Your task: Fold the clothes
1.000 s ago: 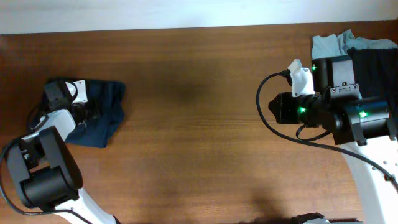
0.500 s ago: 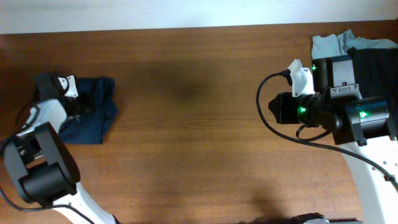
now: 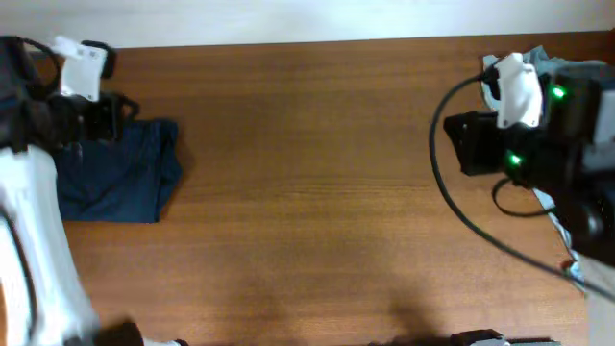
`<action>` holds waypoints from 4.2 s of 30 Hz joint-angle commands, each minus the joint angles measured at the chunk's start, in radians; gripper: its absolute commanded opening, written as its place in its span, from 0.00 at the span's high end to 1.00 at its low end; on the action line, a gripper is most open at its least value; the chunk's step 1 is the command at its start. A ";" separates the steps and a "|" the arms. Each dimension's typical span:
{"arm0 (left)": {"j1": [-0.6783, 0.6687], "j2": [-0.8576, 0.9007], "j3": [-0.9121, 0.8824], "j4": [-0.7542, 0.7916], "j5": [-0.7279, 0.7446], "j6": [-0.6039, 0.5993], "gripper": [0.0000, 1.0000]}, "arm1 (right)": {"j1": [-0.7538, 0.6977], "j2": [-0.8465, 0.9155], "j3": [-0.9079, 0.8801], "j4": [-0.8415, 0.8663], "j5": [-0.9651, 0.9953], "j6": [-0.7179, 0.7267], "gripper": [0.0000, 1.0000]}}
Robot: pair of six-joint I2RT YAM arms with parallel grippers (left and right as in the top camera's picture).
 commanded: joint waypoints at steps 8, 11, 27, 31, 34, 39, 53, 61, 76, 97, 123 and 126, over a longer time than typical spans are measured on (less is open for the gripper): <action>-0.122 -0.257 0.009 -0.224 -0.047 0.072 0.01 | -0.006 -0.150 0.030 -0.142 0.045 -0.033 0.01; -0.122 -0.255 0.009 -0.224 -0.048 0.072 0.01 | -0.006 -0.146 0.030 -0.160 0.045 -0.033 0.01; -0.122 -0.256 0.009 -0.224 -0.048 0.072 0.01 | -0.006 -0.171 0.030 -0.214 0.117 -0.183 0.01; -0.122 -0.256 0.009 -0.224 -0.048 0.072 0.01 | -0.036 -0.249 -0.036 -0.095 0.196 -0.225 0.01; -0.122 -0.256 0.009 -0.224 -0.048 0.072 0.01 | -0.079 -0.394 -0.234 0.053 0.219 -0.243 0.01; -0.122 -0.256 0.009 -0.224 -0.048 0.072 0.01 | -0.084 -0.666 -0.645 0.211 0.228 -0.302 0.01; -0.122 -0.256 0.009 -0.224 -0.048 0.072 0.01 | -0.084 -1.223 -1.415 0.388 0.176 -0.253 0.01; -0.122 -0.256 0.009 -0.224 -0.048 0.072 0.01 | -0.084 -1.236 -1.598 0.498 0.158 -0.253 0.02; -0.122 -0.256 0.009 -0.224 -0.048 0.072 0.01 | -0.084 -1.236 -1.623 0.489 0.166 -0.253 0.01; -0.355 -0.519 -0.333 0.157 -0.205 -0.003 0.01 | -0.084 -1.236 -1.623 0.489 0.166 -0.253 0.01; -0.304 -1.585 -1.745 0.856 -0.258 -0.258 0.01 | -0.084 -1.236 -1.623 0.489 0.166 -0.253 0.01; -0.304 -1.585 -1.771 0.906 -0.258 -0.257 0.01 | -0.084 -1.236 -1.623 0.489 0.166 -0.253 0.01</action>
